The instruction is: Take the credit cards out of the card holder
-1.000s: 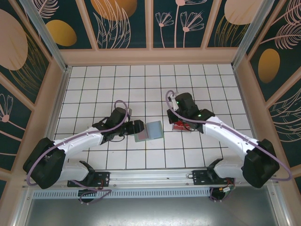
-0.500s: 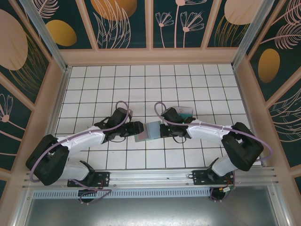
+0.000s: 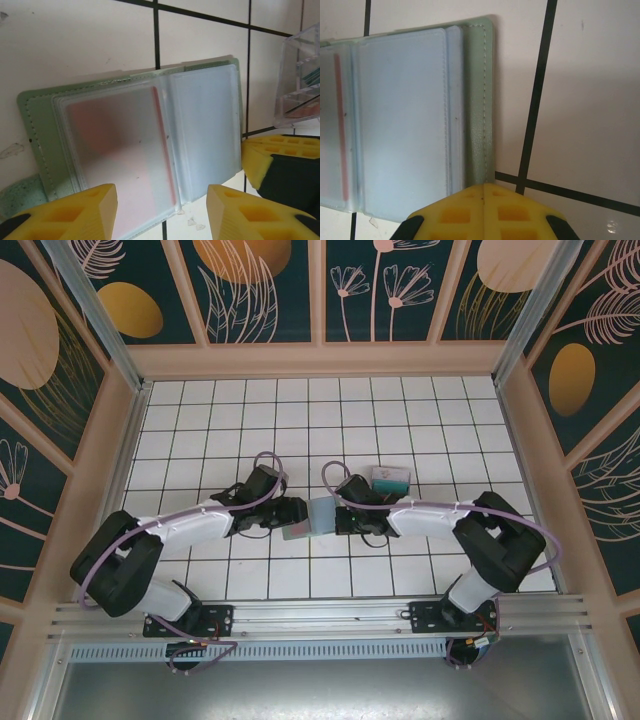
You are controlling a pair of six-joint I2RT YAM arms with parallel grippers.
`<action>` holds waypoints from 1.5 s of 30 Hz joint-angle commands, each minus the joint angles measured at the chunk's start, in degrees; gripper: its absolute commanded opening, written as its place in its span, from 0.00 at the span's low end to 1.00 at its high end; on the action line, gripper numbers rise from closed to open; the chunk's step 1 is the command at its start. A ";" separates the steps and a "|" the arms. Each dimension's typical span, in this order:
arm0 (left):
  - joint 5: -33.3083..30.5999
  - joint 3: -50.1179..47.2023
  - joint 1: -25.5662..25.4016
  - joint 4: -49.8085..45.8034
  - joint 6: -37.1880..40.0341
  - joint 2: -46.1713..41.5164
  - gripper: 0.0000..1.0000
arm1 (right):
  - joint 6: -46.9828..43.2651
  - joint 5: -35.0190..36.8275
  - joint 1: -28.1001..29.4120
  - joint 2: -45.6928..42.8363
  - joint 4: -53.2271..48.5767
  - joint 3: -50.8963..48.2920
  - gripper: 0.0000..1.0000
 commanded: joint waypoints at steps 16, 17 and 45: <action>-2.30 0.73 0.11 -3.73 1.62 2.48 0.50 | 1.18 0.63 0.98 1.79 -1.53 -0.55 0.00; -2.17 0.72 0.09 -3.60 1.71 2.71 0.50 | 1.18 0.65 1.01 1.87 -1.50 -0.46 0.00; 2.38 4.46 -2.56 0.90 2.50 5.18 0.66 | 1.89 0.64 1.72 3.19 -1.63 0.12 0.00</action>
